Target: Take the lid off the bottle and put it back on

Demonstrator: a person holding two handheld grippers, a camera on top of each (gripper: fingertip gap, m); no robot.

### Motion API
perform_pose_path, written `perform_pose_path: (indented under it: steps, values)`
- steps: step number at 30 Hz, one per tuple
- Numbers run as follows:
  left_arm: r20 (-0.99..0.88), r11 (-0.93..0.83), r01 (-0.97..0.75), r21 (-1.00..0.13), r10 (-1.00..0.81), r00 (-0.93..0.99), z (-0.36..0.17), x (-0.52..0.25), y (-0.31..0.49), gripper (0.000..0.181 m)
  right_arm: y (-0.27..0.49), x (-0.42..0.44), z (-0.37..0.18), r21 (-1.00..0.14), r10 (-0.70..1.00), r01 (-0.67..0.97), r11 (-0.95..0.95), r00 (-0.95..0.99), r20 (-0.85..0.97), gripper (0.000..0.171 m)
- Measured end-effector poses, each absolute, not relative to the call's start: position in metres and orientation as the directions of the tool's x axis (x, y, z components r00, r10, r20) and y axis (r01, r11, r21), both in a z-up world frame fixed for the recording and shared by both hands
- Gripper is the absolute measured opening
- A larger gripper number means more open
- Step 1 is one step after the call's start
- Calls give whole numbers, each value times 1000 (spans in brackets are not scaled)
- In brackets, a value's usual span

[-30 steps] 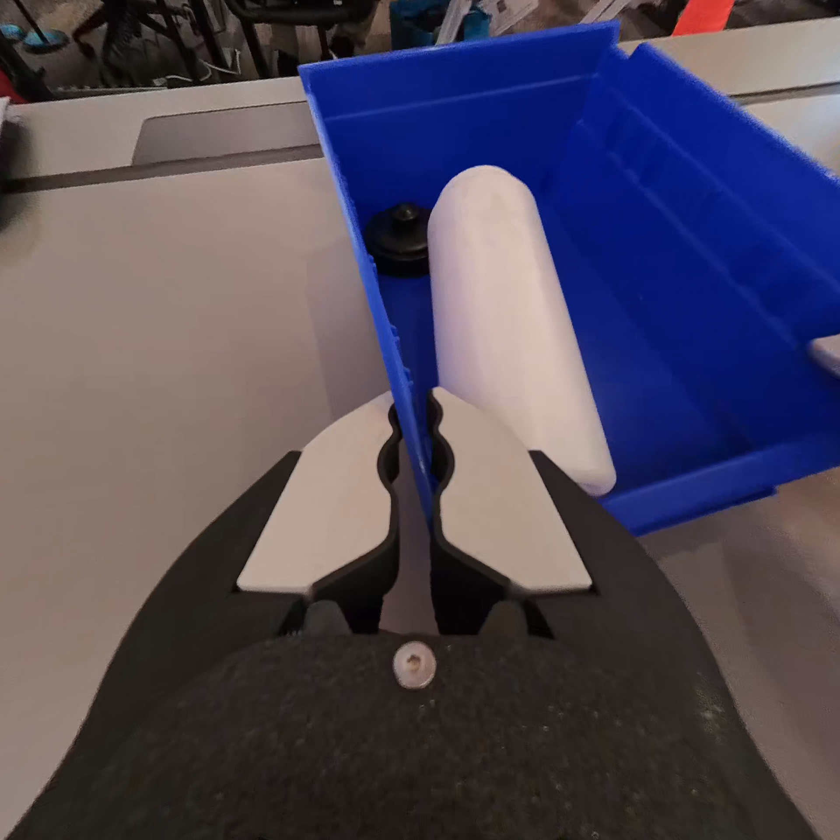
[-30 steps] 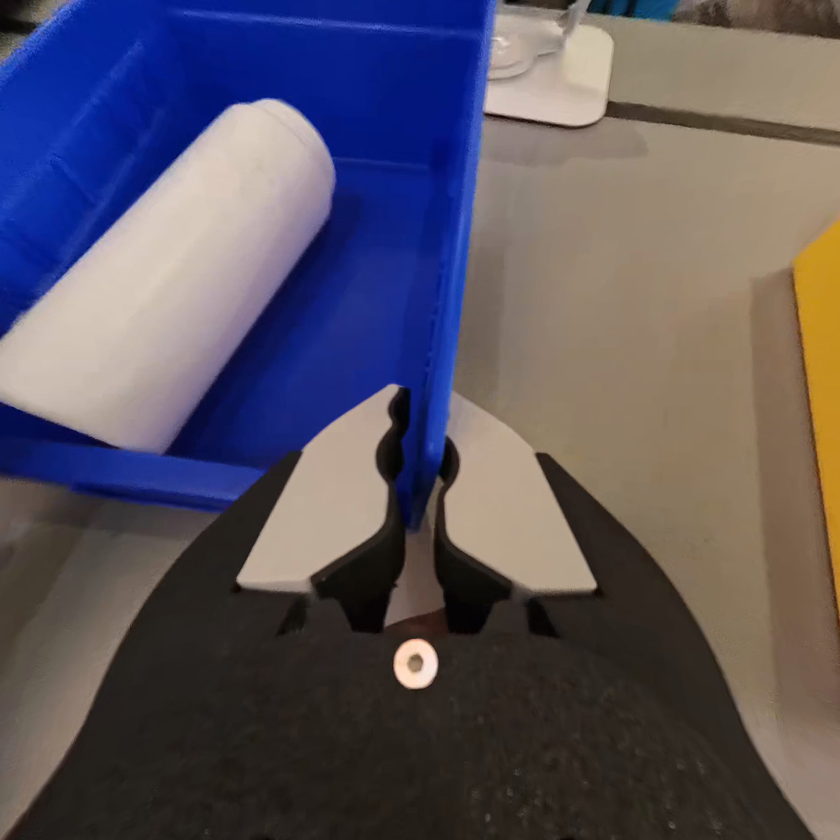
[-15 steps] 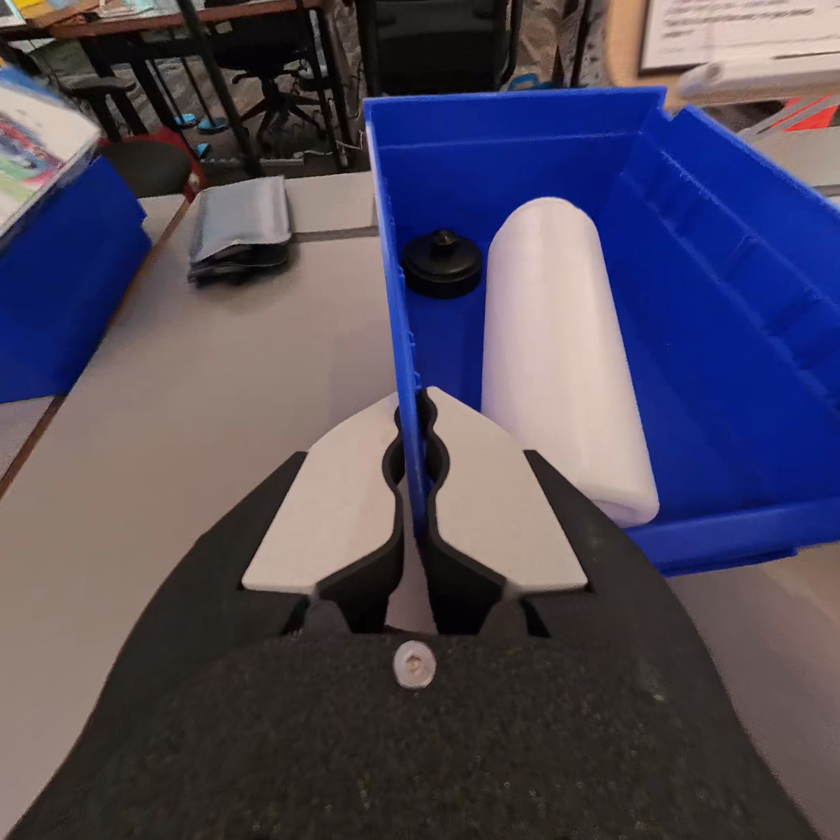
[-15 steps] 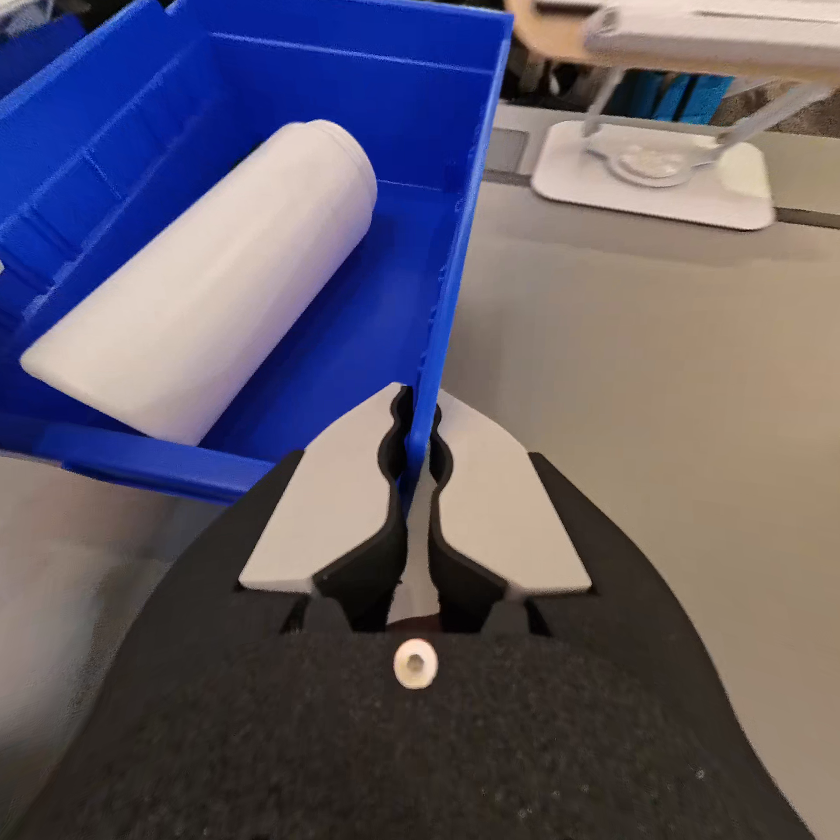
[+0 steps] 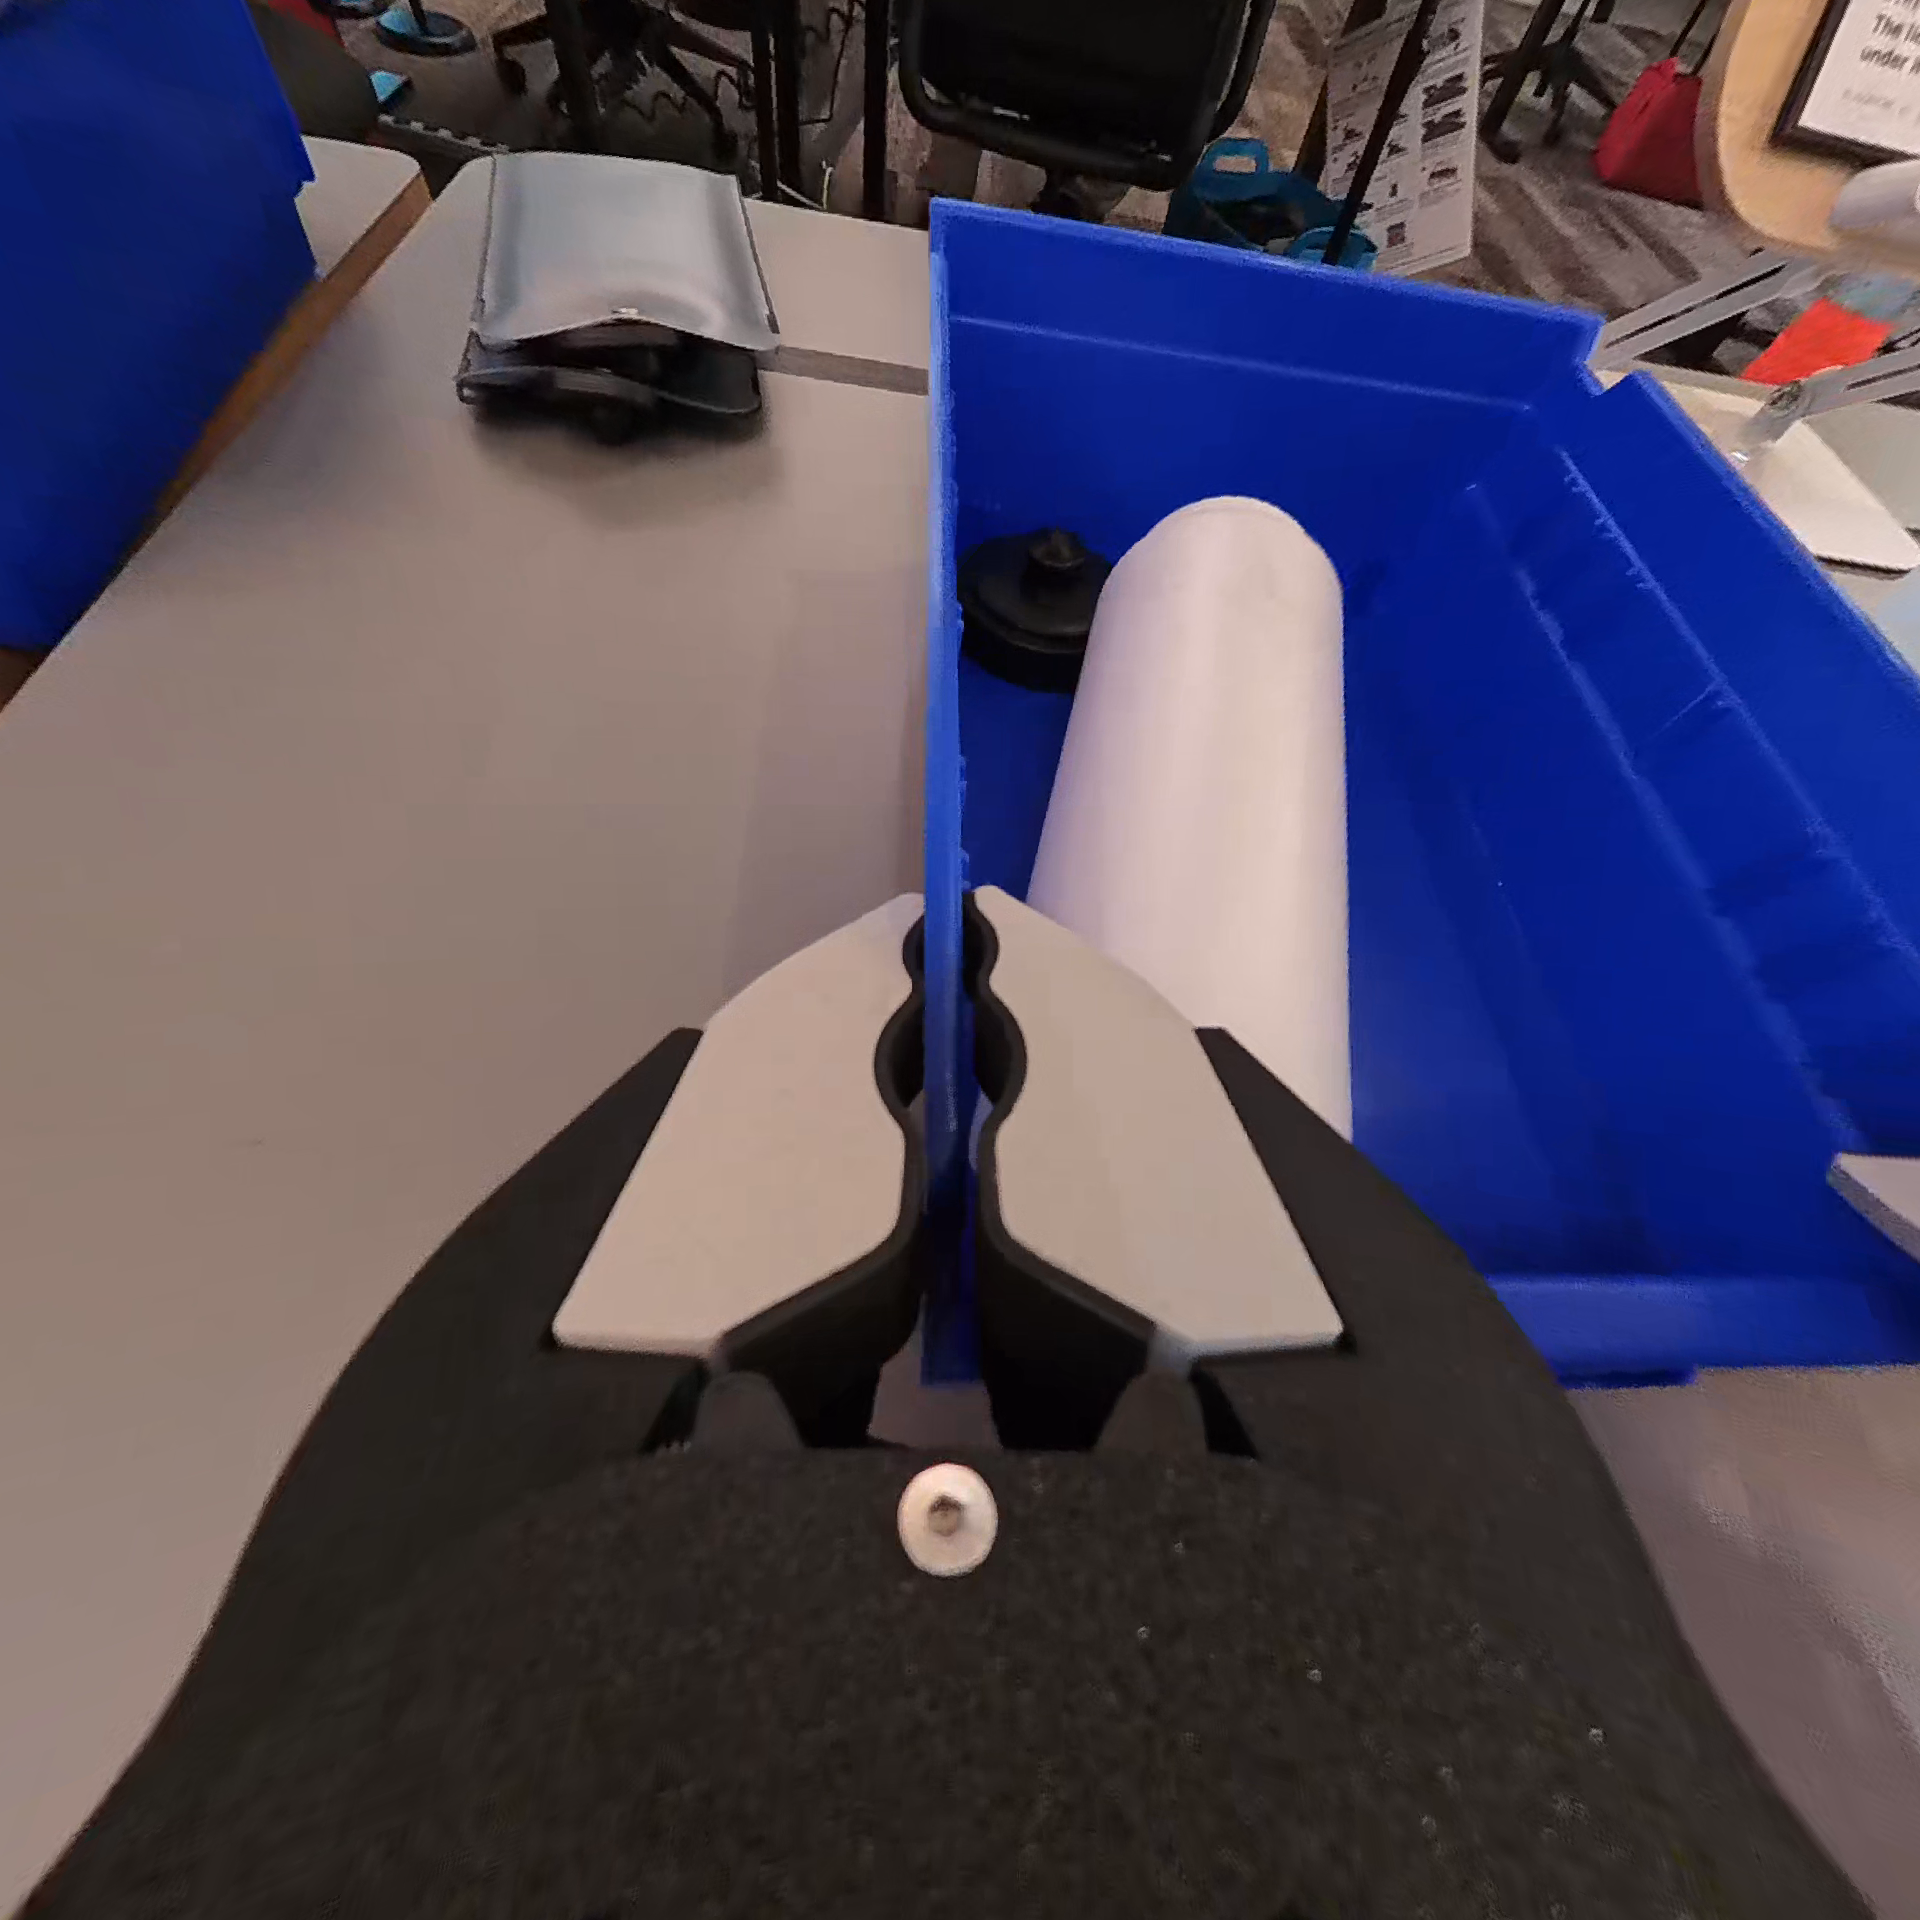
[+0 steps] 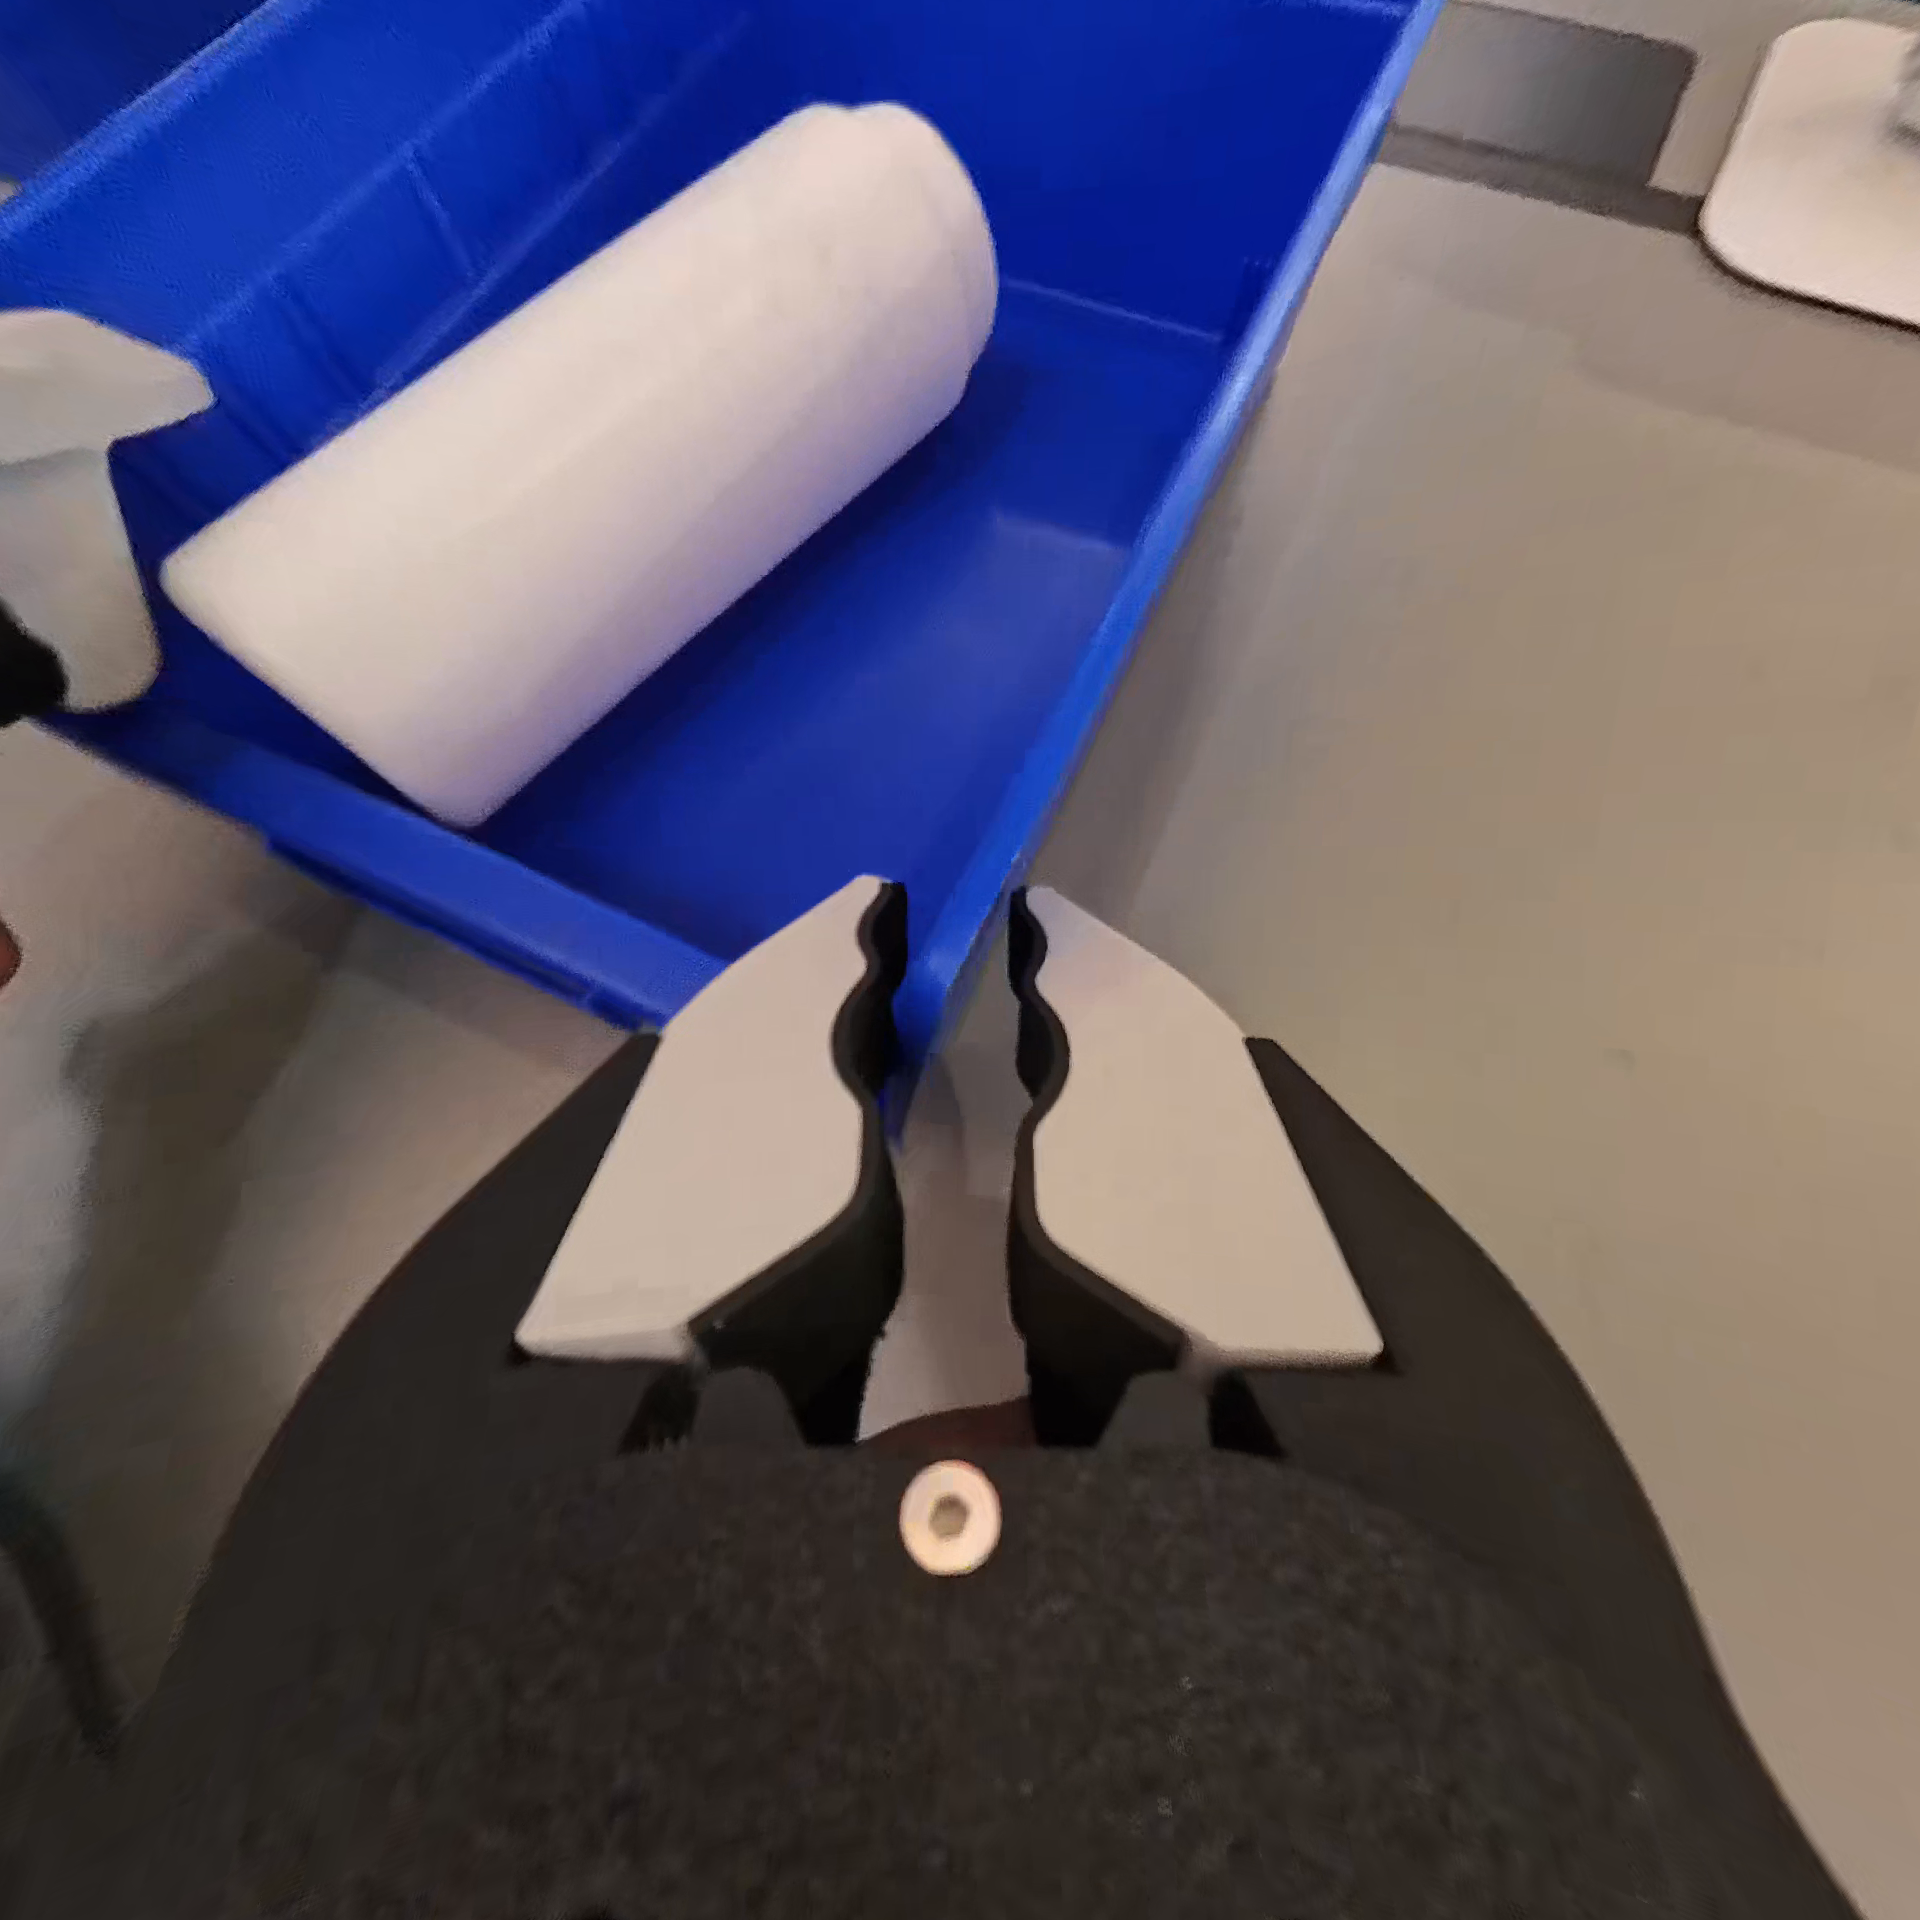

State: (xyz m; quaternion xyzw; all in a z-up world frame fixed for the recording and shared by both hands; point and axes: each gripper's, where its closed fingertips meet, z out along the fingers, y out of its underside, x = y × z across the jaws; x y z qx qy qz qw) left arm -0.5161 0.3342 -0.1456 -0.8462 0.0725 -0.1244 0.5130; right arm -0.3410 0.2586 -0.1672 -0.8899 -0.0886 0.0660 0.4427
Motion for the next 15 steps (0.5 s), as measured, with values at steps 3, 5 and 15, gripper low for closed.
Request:
perform_pose_path:
  steps: [3, 5, 15]
  values:
    - [164, -451, 38, -892, -245, 956, -133, -520, 327, 23, 237, -330, -145, -805, 303, 101, -585, 948, -101, 31]
    - [183, -421, 68, -904, -240, 953, -117, -524, 319, 30, 209, -313, -120, -826, 363, 57, -561, 914, -183, 31]
    - [295, -336, 136, -932, -486, 823, -57, -427, 251, 60, 109, -62, -80, -938, 319, 100, -331, 948, -12, 32]
